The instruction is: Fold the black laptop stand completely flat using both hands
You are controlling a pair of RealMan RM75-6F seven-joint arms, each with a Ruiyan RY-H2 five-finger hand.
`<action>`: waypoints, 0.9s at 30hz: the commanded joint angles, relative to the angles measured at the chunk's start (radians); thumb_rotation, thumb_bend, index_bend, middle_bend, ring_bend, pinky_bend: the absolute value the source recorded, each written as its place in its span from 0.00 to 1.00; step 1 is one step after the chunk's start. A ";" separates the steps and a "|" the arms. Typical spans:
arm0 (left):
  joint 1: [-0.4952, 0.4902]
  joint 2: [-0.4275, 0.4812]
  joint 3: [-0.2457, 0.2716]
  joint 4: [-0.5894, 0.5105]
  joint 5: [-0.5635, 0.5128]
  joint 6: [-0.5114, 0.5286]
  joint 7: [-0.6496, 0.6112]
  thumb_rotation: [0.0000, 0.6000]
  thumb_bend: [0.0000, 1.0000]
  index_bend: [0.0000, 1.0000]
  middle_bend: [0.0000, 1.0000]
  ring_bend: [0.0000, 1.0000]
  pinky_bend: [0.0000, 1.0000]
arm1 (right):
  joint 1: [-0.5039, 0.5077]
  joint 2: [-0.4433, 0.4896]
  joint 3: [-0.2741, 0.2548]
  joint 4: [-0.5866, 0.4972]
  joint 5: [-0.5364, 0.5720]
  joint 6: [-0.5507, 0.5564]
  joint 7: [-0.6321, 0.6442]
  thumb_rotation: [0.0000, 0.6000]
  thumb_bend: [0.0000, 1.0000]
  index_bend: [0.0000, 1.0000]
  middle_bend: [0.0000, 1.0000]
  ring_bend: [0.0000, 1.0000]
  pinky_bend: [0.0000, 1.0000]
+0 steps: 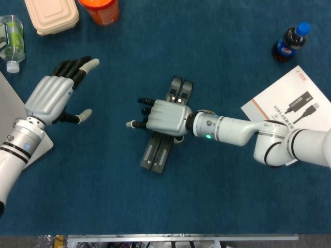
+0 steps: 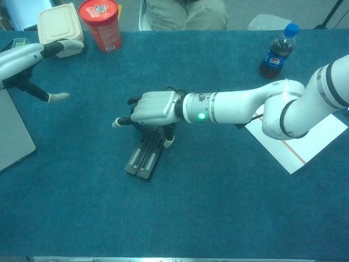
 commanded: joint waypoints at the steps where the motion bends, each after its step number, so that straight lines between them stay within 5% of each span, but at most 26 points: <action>1: 0.000 -0.001 0.000 0.001 0.001 0.000 0.000 1.00 0.27 0.00 0.00 0.00 0.00 | -0.002 0.001 0.001 0.000 -0.001 0.005 -0.002 1.00 0.05 0.00 0.48 0.25 0.04; 11: 0.001 -0.002 0.000 0.001 0.004 0.001 0.000 1.00 0.27 0.00 0.00 0.00 0.00 | -0.011 0.010 0.003 -0.017 0.000 0.019 -0.007 1.00 0.05 0.00 0.50 0.28 0.04; 16: 0.001 -0.005 0.003 0.001 0.007 0.000 0.005 1.00 0.27 0.00 0.00 0.00 0.00 | -0.020 0.030 0.001 -0.035 -0.008 0.041 -0.022 1.00 0.05 0.00 0.19 0.05 0.05; 19: 0.000 -0.005 0.003 0.000 0.010 0.000 0.007 1.00 0.27 0.00 0.00 0.00 0.00 | -0.035 0.046 0.007 -0.047 0.000 0.061 -0.031 1.00 0.05 0.00 0.07 0.00 0.04; 27: 0.003 0.011 0.009 0.001 0.009 0.002 0.027 1.00 0.27 0.00 0.00 0.00 0.00 | -0.160 0.154 0.058 -0.162 0.108 0.173 -0.177 1.00 0.05 0.00 0.02 0.00 0.01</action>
